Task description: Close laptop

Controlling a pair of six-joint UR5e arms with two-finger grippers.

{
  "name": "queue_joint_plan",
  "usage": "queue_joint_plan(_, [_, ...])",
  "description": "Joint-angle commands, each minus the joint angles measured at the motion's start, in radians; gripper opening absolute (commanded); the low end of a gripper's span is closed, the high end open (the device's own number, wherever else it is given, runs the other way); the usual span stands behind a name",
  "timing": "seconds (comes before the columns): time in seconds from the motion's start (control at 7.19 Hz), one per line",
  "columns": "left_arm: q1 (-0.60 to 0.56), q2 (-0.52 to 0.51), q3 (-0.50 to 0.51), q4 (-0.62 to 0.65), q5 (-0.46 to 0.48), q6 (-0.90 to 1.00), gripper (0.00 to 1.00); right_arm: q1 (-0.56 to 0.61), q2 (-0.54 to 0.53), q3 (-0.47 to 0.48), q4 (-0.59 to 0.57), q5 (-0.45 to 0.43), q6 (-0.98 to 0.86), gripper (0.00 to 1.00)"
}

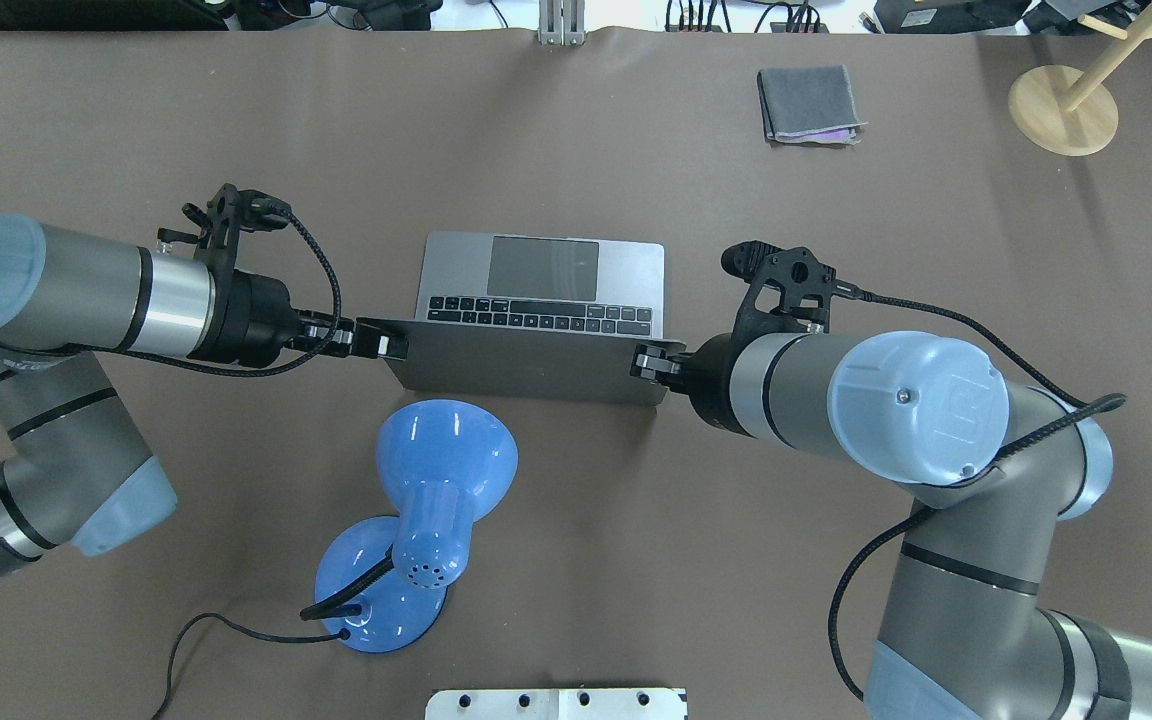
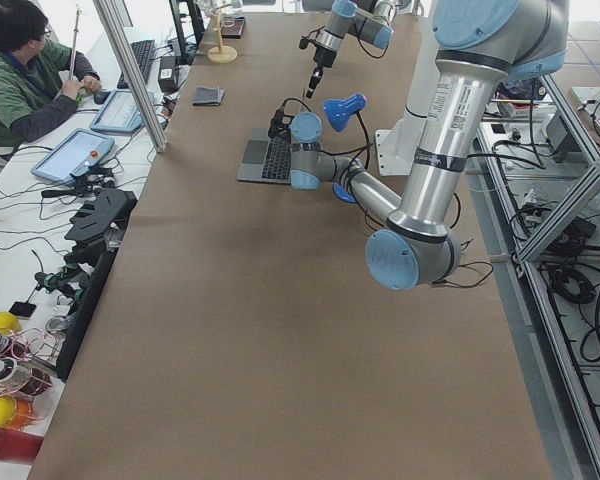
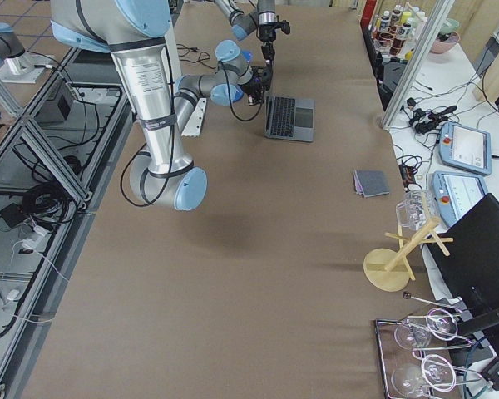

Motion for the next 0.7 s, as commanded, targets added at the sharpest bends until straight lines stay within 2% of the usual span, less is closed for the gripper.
queue_joint_plan(0.0, [-0.042, -0.059, 0.072, 0.008, 0.009, 0.004, 0.00, 0.052, 0.035, -0.067, 0.006, 0.003, -0.007, 0.00])
queue_joint_plan(0.56, [-0.045, -0.162, 0.233, 0.006, 0.125, 0.010, 0.00, 0.115, 0.109, -0.224, 0.009, 0.004, -0.021, 0.00])
